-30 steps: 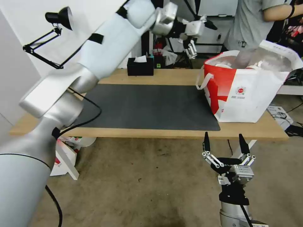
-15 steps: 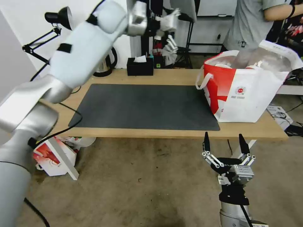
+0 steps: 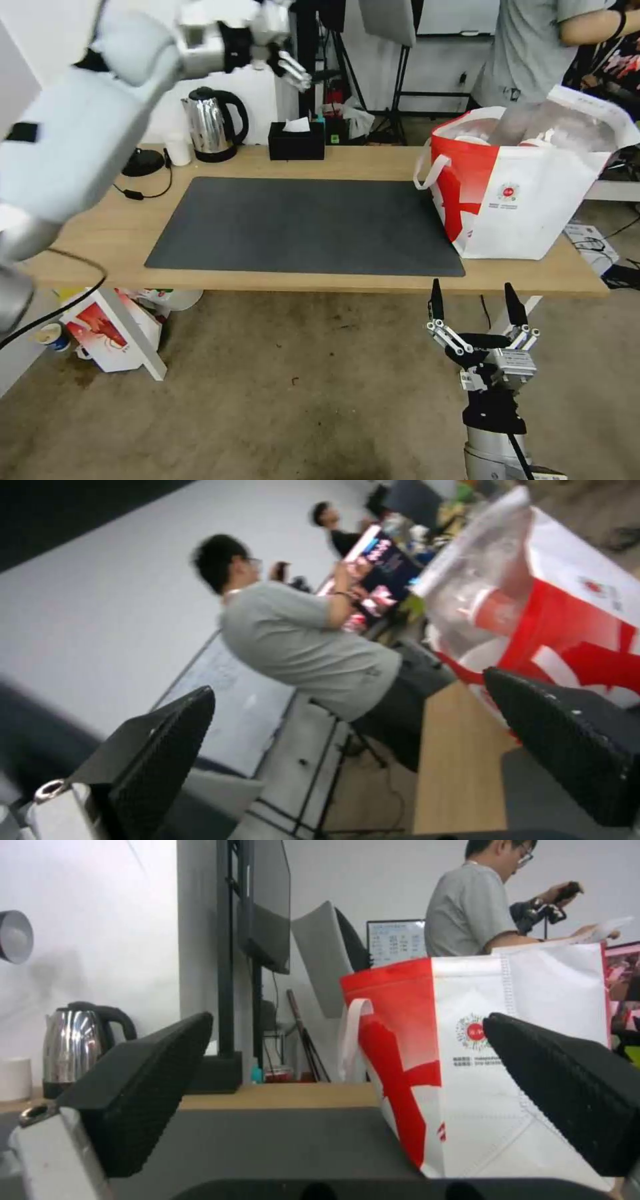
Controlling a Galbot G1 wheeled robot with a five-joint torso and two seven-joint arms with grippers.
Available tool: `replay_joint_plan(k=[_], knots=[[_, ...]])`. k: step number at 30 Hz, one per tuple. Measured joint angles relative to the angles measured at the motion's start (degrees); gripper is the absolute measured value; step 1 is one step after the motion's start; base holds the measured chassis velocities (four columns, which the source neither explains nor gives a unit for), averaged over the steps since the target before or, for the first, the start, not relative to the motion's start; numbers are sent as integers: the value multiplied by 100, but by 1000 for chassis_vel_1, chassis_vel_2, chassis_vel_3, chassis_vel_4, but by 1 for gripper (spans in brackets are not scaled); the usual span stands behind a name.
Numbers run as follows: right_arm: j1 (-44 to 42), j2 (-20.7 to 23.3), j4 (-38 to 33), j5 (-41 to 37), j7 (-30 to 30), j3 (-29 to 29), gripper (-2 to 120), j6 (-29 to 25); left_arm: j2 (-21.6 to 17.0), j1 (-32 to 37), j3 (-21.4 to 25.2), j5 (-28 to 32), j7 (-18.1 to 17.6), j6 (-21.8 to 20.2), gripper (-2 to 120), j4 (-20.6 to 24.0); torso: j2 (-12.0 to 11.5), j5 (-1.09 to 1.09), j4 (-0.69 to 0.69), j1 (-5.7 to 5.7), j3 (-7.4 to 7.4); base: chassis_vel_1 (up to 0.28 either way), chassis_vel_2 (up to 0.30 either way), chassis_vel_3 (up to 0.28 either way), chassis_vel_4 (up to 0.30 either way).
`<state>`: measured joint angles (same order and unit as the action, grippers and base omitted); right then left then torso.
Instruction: Pick up the trash from the table and place it into the takeout bag.
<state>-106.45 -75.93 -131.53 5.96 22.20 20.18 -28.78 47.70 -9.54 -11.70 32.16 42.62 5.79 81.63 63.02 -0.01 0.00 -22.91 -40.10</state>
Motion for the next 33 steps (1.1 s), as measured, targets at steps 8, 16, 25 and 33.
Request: replay_joint_plan(k=[8, 16, 25, 33], knots=[[0, -1, 0, 0, 0, 0, 100, 0, -700, 1383, 1122, 275, -911, -152, 100, 963, 0, -2, 1, 0, 0, 0, 0, 0, 0], [0, 0, 0, 0, 0, 0, 100, 0, -1104, 2747, 2289, 565, -1542, -166, 100, 1690, 1, 0, 0, -1, 0, 0, 0, 0, 0], [0, 0, 0, 0, 0, 0, 100, 0, -1141, 4094, 3392, 606, -1952, -144, 100, 2207, 1, 0, 0, -1, 0, 0, 0, 0, 0], [0, 0, 0, 0, 0, 0, 100, 0, -860, 4984, 4185, 569, -2084, -83, 100, 2529, 1, 0, -1, -1, 0, 0, 0, 0, 0]])
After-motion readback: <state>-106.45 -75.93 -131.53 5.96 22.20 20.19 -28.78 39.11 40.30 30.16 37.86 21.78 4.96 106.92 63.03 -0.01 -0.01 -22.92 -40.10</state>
